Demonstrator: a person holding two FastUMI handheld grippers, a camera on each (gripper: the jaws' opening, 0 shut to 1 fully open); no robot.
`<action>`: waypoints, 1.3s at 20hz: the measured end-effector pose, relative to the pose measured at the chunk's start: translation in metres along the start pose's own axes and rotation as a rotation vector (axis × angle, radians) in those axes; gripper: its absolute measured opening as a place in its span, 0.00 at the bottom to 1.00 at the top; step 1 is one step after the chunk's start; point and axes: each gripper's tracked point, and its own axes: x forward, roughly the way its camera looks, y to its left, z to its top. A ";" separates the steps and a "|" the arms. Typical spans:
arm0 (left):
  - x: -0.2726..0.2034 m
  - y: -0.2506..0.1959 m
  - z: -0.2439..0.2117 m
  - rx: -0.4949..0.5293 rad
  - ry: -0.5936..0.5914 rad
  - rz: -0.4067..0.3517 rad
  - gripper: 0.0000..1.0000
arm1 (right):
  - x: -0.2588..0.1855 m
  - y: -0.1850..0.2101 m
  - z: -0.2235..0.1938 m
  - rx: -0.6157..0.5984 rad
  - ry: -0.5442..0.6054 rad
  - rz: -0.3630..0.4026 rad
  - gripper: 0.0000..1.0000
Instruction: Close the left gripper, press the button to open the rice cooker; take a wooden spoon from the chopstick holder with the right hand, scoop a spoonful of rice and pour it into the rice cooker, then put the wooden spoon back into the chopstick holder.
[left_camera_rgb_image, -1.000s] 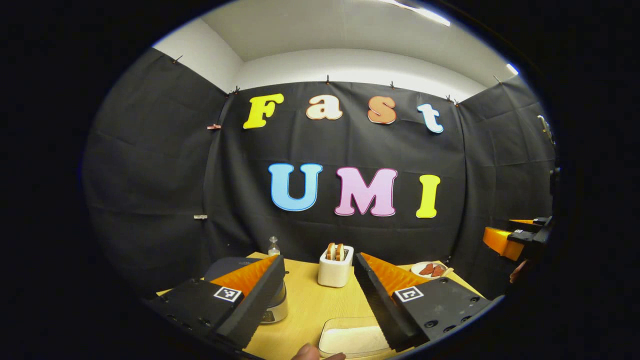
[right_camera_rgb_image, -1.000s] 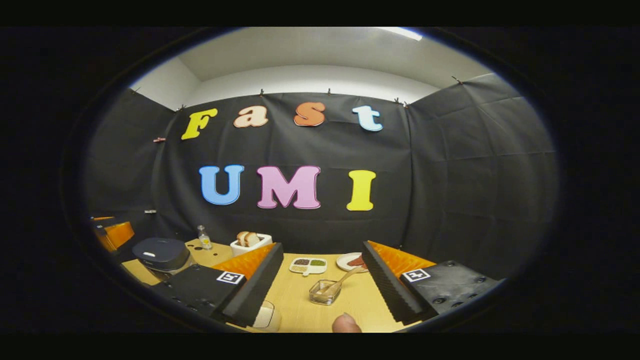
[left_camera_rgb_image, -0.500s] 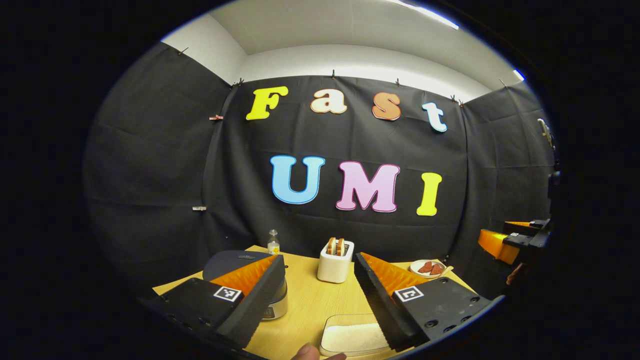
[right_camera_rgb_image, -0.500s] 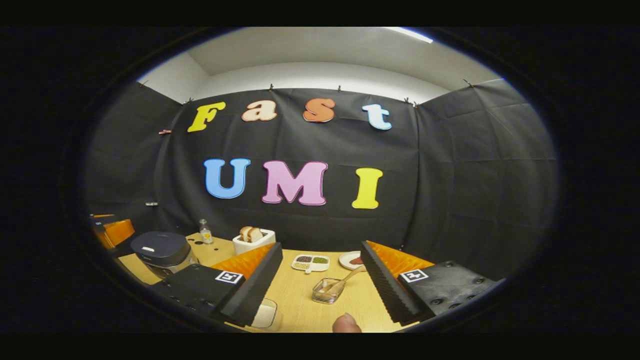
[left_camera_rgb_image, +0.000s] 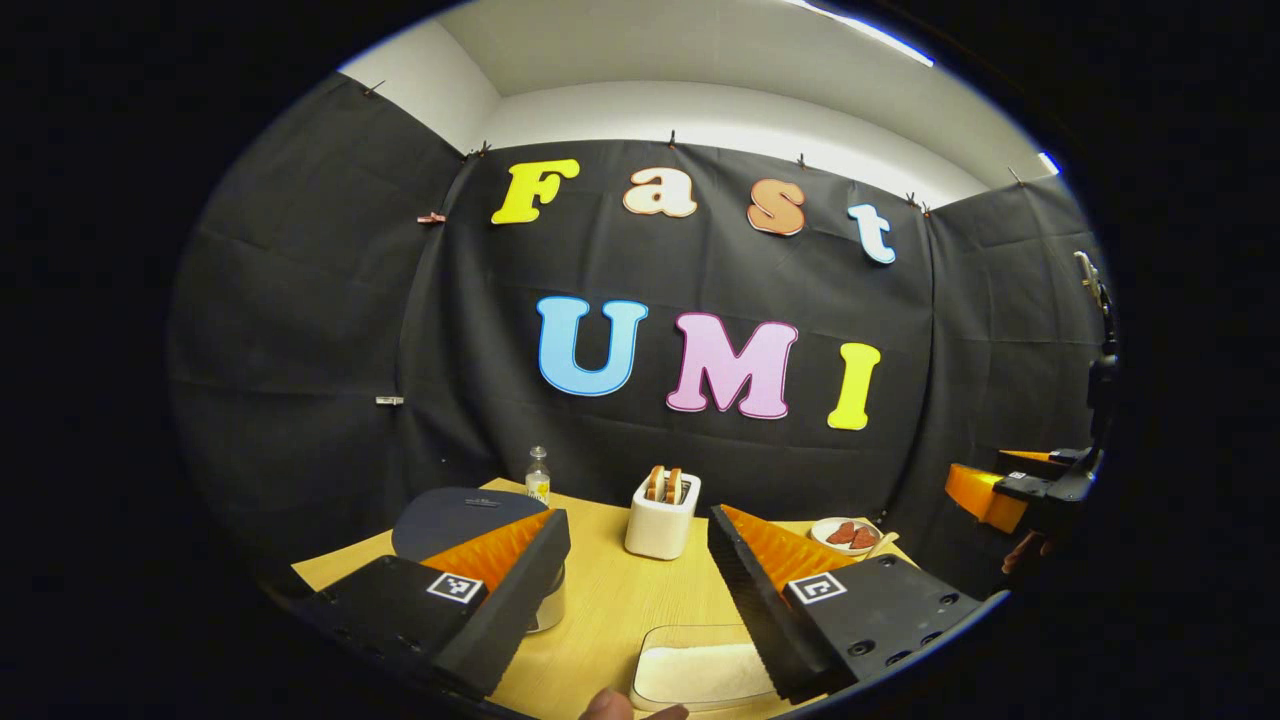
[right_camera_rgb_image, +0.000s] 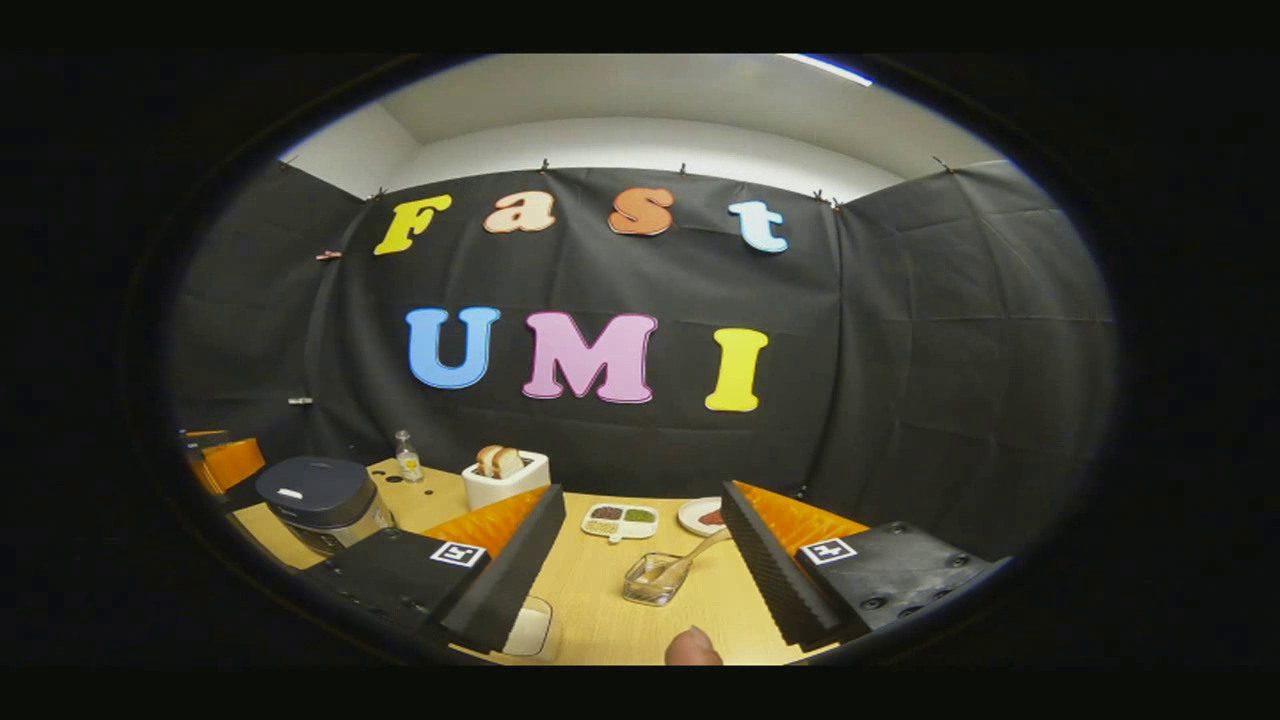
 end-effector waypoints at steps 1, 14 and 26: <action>0.001 0.001 -0.001 0.003 0.000 0.000 0.95 | 0.002 0.001 0.000 -0.006 0.000 0.002 0.98; 0.040 0.075 -0.017 0.014 0.049 0.125 0.92 | 0.011 0.061 -0.011 0.005 0.050 0.090 1.00; 0.106 0.159 -0.084 0.096 0.232 0.270 0.50 | 0.012 0.072 -0.005 -0.013 0.046 0.102 0.98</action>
